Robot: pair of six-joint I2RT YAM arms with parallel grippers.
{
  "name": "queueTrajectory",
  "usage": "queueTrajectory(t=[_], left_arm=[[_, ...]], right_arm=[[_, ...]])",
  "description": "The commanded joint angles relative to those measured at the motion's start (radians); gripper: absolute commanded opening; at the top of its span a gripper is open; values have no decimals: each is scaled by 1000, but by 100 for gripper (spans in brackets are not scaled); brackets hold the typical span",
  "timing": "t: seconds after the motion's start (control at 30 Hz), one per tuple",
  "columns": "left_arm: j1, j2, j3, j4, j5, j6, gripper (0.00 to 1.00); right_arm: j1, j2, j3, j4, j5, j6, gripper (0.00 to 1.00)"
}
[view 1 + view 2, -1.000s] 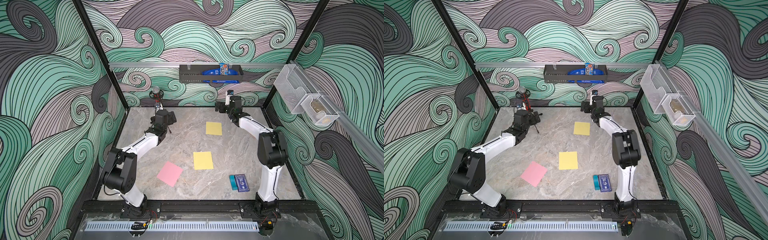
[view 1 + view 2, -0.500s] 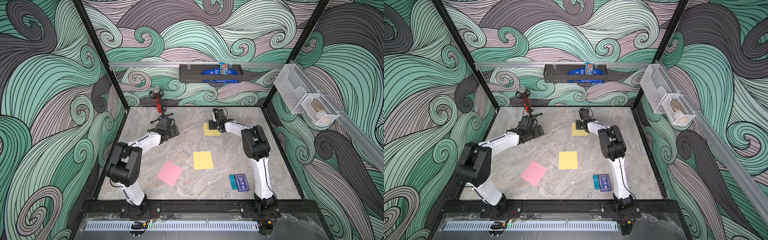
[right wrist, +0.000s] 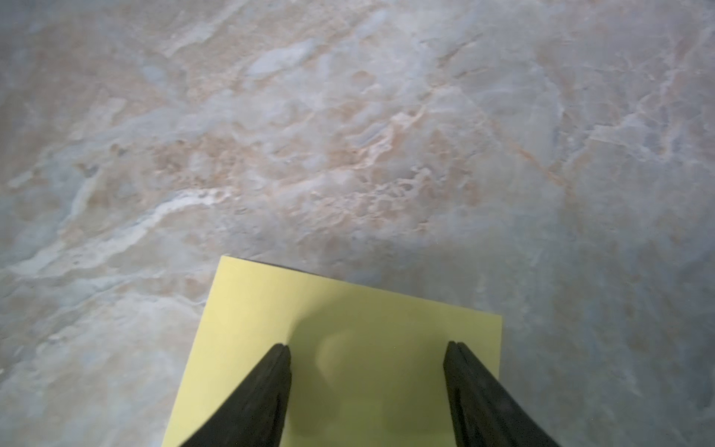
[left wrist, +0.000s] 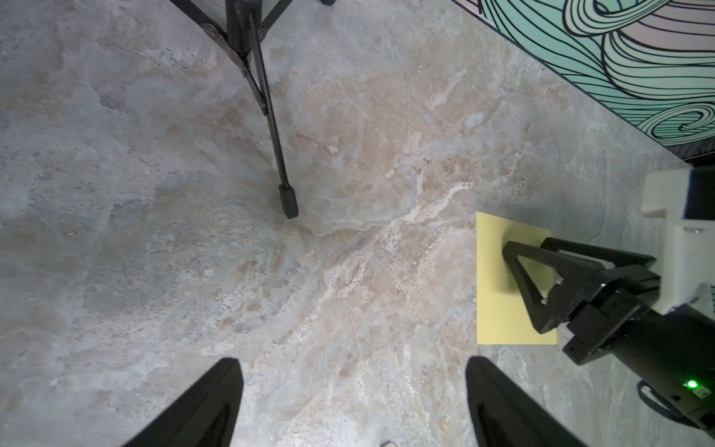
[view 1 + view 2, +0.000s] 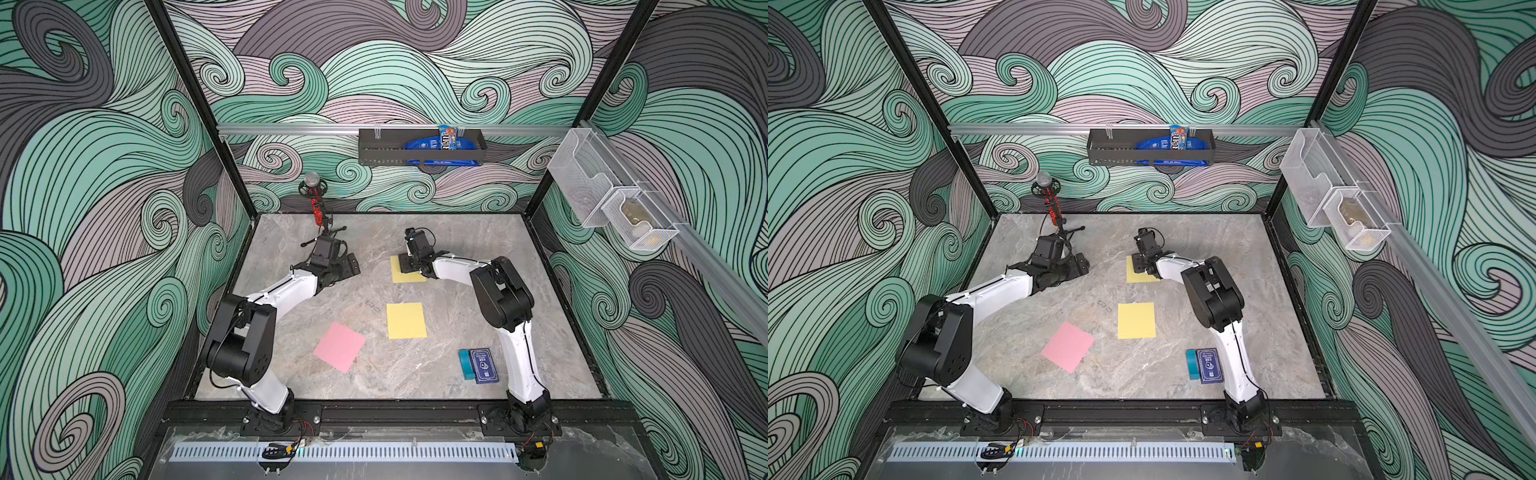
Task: Fold the square paper along the opposite sides
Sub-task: Pick up the paper from the center of the board.
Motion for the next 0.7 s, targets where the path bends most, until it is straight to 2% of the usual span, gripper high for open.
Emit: queueTrajectory(t=[0.0,0.2,0.33,0.5,0.6,0.67], left_arm=[[-13,-4,-2,16,41,11,92],[-24,39,61,-47,56,30,93],[-34,77,99,-53,150,29,91],[-71,156,171,-65,188,3,90],[-114,234,263,-99,186,7,90],[-133,294,334,-136,192,13,90]], right_arm=[[26,52,23,-72,-18,42,66],[27,31,122,-111,-62,60,70],[15,-67,145,-138,-110,54,74],[-62,-193,38,-138,-278,77,76],[-120,-221,-34,-136,-403,99,76],[-142,-223,-71,-129,-436,96,75]])
